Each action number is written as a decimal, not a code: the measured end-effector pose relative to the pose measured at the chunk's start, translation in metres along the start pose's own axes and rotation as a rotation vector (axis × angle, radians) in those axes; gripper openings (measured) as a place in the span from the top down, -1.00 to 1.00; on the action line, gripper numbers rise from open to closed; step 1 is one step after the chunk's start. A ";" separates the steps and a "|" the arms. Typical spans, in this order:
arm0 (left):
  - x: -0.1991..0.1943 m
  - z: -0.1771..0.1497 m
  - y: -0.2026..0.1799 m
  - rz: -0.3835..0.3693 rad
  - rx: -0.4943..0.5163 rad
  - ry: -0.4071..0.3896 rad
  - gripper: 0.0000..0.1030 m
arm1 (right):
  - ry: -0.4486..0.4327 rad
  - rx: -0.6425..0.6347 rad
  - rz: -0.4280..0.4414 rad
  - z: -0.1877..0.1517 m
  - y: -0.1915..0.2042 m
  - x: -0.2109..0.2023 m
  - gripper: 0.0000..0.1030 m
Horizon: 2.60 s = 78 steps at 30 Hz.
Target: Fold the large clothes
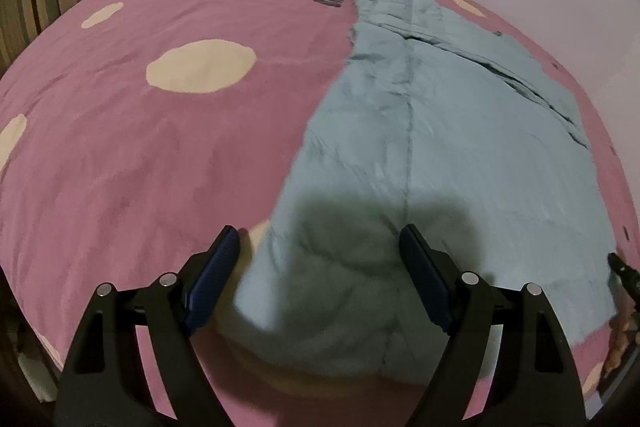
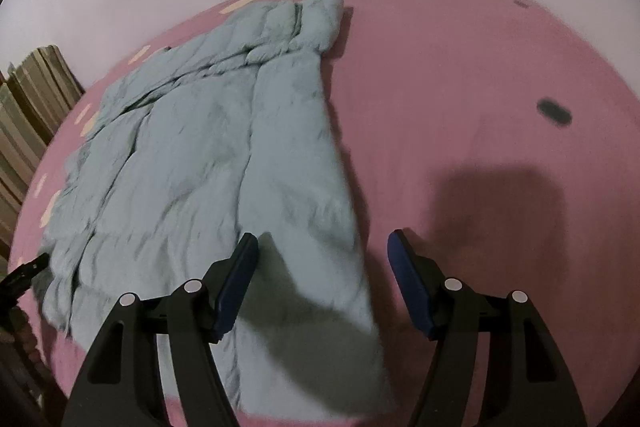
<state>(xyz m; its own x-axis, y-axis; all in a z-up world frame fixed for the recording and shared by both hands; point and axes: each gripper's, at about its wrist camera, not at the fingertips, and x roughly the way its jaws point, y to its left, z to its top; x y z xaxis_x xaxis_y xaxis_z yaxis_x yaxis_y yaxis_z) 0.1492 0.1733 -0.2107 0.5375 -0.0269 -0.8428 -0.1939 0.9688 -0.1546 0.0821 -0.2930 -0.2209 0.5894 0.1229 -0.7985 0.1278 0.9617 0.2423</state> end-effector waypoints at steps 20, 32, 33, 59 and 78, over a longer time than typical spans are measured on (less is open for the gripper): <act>-0.050 -0.018 -0.011 -0.167 0.006 -0.088 0.84 | -0.058 -0.058 0.106 -0.033 0.031 -0.041 0.82; -0.084 0.058 -0.029 -0.218 0.015 -0.212 0.85 | -0.199 -0.031 0.189 0.045 0.038 -0.072 0.84; -0.082 0.070 -0.033 -0.213 0.019 -0.224 0.85 | -0.208 -0.027 0.194 0.056 0.039 -0.070 0.84; 0.135 0.228 -0.087 -0.018 0.076 -0.096 0.85 | -0.054 0.084 0.112 0.209 0.036 0.134 0.84; 0.049 0.227 -0.075 -0.035 0.116 -0.276 -0.41 | -0.194 0.076 0.143 0.214 0.010 0.048 -0.18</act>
<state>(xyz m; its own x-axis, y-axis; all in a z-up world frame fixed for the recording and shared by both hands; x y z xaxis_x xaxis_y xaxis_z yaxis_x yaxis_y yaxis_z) 0.3760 0.1556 -0.1236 0.7478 -0.0086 -0.6638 -0.0846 0.9905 -0.1081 0.2820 -0.3296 -0.1390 0.7467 0.2005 -0.6342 0.0873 0.9157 0.3922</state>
